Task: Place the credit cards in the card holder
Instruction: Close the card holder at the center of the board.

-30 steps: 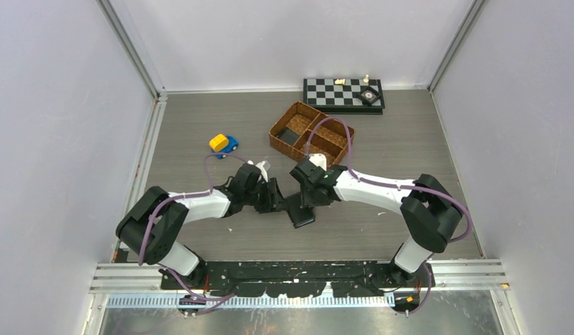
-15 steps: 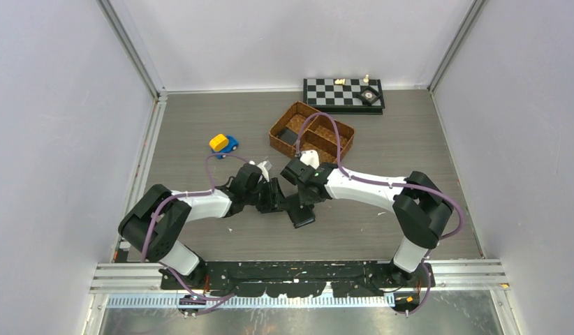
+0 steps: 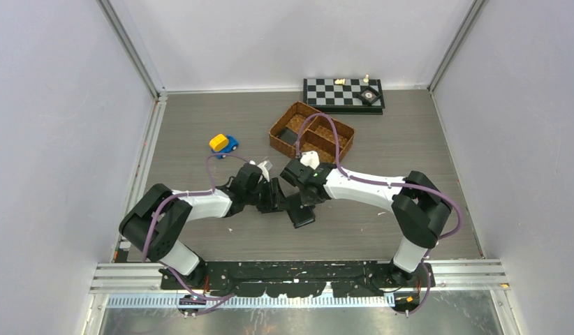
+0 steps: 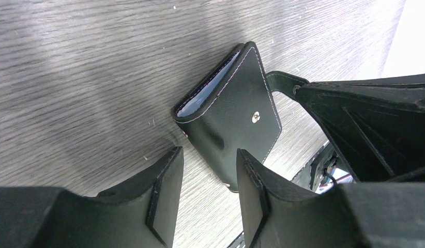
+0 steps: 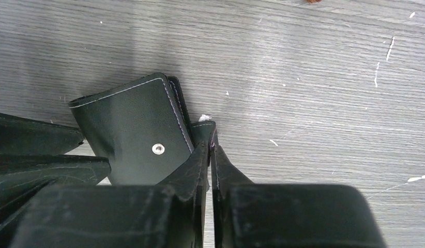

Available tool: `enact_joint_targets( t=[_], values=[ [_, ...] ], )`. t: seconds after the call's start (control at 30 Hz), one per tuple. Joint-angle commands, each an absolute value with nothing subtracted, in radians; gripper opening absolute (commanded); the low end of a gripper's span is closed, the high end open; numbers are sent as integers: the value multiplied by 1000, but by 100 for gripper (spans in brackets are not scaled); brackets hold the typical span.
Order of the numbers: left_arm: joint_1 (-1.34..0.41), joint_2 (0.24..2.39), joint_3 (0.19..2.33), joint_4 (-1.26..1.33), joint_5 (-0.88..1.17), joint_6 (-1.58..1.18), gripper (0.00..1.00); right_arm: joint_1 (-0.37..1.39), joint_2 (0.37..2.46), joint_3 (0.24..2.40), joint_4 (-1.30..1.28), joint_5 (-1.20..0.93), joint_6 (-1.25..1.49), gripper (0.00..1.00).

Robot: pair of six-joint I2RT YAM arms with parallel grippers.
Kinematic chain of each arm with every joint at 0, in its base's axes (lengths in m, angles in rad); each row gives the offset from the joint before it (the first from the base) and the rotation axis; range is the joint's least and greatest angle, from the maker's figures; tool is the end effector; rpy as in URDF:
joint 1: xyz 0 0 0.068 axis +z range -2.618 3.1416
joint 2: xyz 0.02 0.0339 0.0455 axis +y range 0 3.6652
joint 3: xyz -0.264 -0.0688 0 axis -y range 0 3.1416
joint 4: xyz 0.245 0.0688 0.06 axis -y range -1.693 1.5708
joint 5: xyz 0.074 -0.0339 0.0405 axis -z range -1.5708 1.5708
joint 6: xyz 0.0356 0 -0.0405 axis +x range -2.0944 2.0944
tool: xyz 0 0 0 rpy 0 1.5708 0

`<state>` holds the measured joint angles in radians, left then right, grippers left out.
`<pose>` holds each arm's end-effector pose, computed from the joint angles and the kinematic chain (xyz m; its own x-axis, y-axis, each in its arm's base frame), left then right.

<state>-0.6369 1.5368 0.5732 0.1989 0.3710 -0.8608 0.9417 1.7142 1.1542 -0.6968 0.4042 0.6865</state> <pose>0.2154 -0.1754 0.1362 -0.9426 -0.1818 -0.2800 0.0763 0.6992 -0.7108 0.2056 0.2587 0.1940 -0.8588 -0.1897 -0.4760 -0.1650 0.9818 -0.0936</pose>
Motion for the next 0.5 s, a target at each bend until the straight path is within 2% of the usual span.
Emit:
enact_joint_targets(
  t=[0.0,0.07,0.23,0.47],
  values=[
    [-642,1558,581,216,375,-858,44,949,1646,1173,-708,423,713,6],
    [-642,1558,582,216,377,-857,44,948,1635,1163,-699,414,716,1],
    [-646,1569,586,216,382,-858,44,924,1607,1107,-614,338,711,1],
    [-654,1587,597,217,376,-858,42,840,1561,971,-405,93,688,0]
  ],
)
